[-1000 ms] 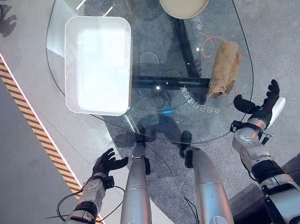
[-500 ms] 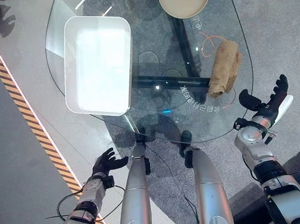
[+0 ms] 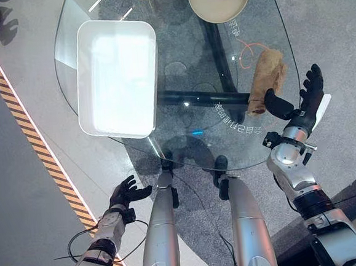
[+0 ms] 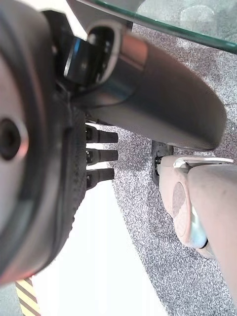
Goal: Wipe the table with a cloth and put it in the basket.
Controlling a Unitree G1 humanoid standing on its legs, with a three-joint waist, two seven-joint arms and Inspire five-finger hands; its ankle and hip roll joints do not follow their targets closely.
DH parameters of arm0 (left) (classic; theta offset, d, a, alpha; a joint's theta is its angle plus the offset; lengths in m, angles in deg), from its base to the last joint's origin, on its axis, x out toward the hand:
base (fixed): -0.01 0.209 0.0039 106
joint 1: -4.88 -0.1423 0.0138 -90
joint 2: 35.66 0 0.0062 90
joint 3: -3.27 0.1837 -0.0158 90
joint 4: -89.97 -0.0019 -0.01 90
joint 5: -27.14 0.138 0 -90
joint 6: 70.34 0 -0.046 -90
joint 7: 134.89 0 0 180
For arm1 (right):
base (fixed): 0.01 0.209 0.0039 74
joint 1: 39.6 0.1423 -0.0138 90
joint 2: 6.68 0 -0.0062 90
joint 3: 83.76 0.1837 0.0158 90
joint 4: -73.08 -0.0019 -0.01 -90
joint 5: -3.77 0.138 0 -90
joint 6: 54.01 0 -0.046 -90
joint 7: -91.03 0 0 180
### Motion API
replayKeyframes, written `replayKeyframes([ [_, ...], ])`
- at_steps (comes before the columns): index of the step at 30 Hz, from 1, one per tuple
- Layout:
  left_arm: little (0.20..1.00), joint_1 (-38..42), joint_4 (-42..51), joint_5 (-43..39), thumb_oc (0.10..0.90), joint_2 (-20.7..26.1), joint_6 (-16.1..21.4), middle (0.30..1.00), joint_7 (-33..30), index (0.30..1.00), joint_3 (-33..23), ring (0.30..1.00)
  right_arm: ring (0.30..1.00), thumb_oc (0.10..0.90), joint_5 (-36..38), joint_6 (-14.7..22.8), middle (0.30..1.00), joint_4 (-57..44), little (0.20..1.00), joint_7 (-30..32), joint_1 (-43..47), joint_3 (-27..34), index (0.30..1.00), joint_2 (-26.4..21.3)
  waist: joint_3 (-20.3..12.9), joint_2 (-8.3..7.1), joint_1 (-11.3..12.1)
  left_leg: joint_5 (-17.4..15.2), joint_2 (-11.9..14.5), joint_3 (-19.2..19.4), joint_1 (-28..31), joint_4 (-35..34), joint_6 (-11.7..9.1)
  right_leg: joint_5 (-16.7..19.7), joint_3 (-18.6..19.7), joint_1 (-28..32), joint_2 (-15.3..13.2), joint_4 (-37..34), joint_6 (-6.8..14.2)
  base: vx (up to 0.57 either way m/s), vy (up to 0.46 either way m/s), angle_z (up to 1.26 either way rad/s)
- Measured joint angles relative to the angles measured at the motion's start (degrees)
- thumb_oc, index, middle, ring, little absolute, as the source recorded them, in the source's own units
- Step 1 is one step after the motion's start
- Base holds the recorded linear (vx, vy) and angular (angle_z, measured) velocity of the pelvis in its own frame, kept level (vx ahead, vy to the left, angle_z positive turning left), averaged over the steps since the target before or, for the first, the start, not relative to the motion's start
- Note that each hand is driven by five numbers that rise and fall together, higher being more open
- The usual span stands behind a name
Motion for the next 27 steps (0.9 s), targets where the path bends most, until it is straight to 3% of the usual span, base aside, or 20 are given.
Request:
replayKeyframes([
  [17, 0.9, 0.0, -0.16, 0.0, 0.8, -1.55, -0.05, 0.9, 0.0, 0.9, 0.09, 0.9, 0.9, 0.8, -0.18, -6.53, 0.9, 0.99, 0.9, -3.22, 3.11, -4.63, 0.9, 0.06, 0.0, 0.02, 0.22, 0.21, -0.05, 0.26, 1.29, -0.83, 0.06, -0.01, 0.02, 0.8, -0.1, -0.08, 0.05, 0.0, 0.0, 0.0],
  [27, 0.9, 0.03, -1.23, 0.0, 0.8, -1.79, -0.08, 0.9, 0.07, 0.9, 2.16, 0.9, 0.9, 0.8, 0.13, -11.11, 0.9, 11.19, 0.9, -1.18, 10.95, -6.47, 0.9, 0.12, -0.04, 0.89, 1.2, 1.01, -0.35, 0.3, 2.33, -1.65, 0.11, -0.02, -0.2, 1.48, -0.59, 0.25, 0.06, 0.01, 0.007, 0.01],
])
